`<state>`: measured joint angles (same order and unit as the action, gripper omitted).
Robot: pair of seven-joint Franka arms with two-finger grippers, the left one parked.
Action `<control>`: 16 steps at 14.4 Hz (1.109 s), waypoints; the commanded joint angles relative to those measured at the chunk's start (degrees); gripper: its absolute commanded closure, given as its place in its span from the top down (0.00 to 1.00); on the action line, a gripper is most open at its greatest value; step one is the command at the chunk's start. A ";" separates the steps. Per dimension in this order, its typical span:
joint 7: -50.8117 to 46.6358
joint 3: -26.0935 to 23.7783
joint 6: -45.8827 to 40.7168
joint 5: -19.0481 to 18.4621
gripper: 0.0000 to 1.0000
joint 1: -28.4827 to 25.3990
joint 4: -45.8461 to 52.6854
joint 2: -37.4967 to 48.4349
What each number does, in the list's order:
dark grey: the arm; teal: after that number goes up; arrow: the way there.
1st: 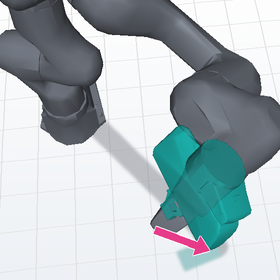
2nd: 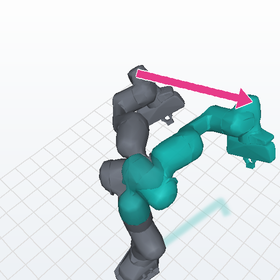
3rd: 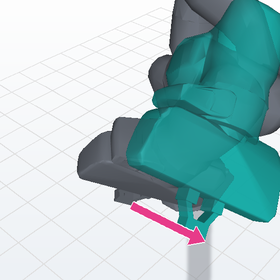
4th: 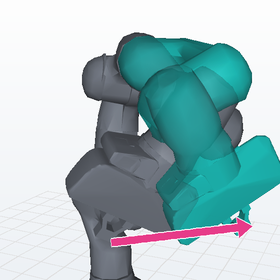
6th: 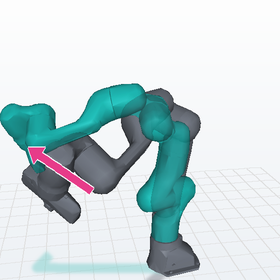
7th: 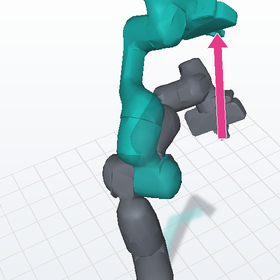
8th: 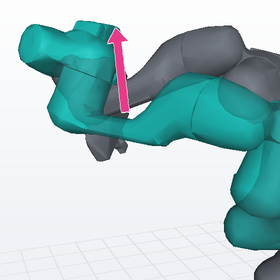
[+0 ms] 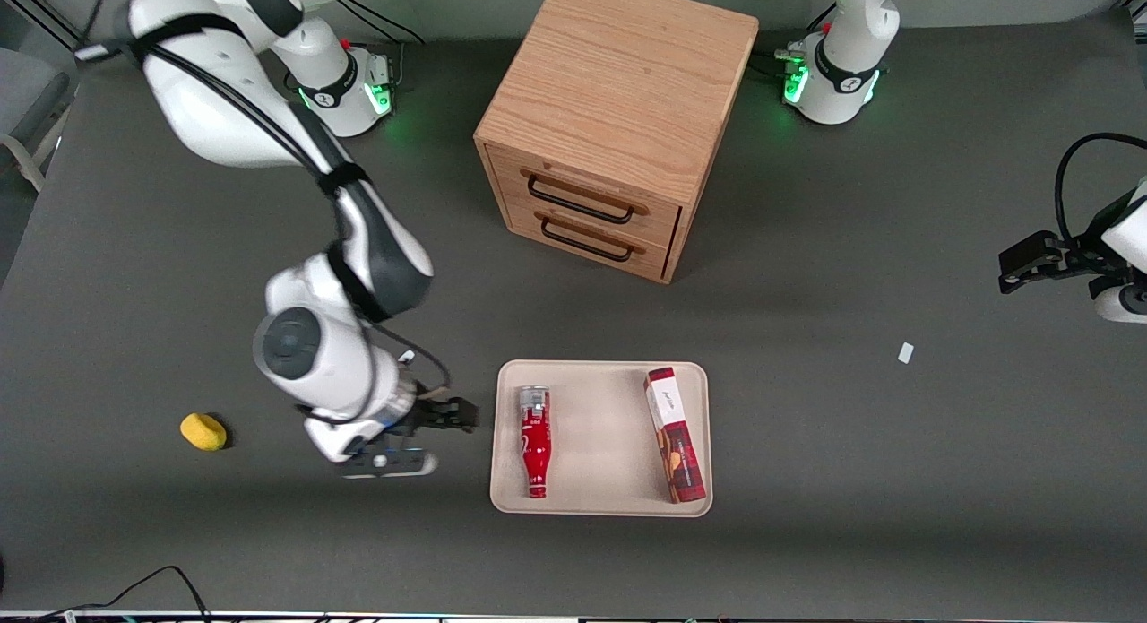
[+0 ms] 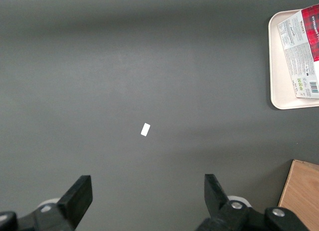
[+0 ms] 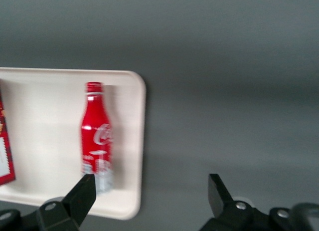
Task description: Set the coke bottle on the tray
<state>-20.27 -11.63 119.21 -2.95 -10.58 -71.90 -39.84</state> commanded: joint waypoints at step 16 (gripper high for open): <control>13.77 10.05 -21.39 5.15 1.00 11.81 -30.50 44.84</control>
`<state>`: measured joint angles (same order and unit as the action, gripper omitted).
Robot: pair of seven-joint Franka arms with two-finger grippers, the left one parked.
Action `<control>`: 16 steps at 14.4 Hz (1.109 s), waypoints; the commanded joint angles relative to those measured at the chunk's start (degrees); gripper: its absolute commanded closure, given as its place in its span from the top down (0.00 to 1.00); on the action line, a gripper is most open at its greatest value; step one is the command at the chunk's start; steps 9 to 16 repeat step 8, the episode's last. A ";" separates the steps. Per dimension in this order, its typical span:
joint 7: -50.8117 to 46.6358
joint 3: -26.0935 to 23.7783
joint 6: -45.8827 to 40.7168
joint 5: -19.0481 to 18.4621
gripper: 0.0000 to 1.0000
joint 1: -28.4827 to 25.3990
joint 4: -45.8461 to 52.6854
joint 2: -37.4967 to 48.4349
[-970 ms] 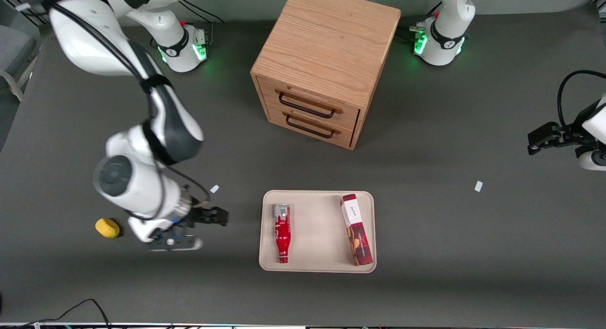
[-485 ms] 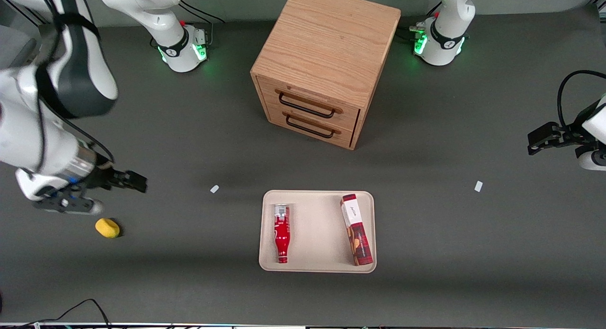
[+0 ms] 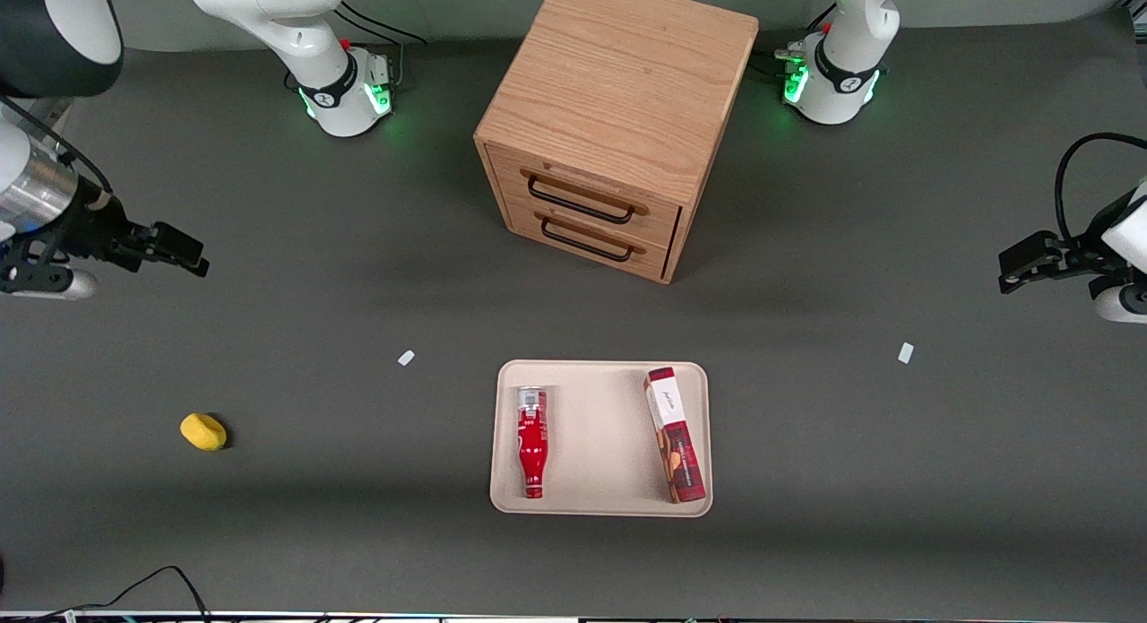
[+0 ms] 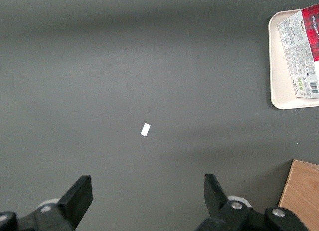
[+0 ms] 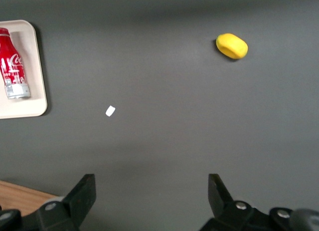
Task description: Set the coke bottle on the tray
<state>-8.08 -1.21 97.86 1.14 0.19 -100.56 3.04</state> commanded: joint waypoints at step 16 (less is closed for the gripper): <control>0.35 -0.20 2.60 0.88 1.00 1.30 -0.17 0.21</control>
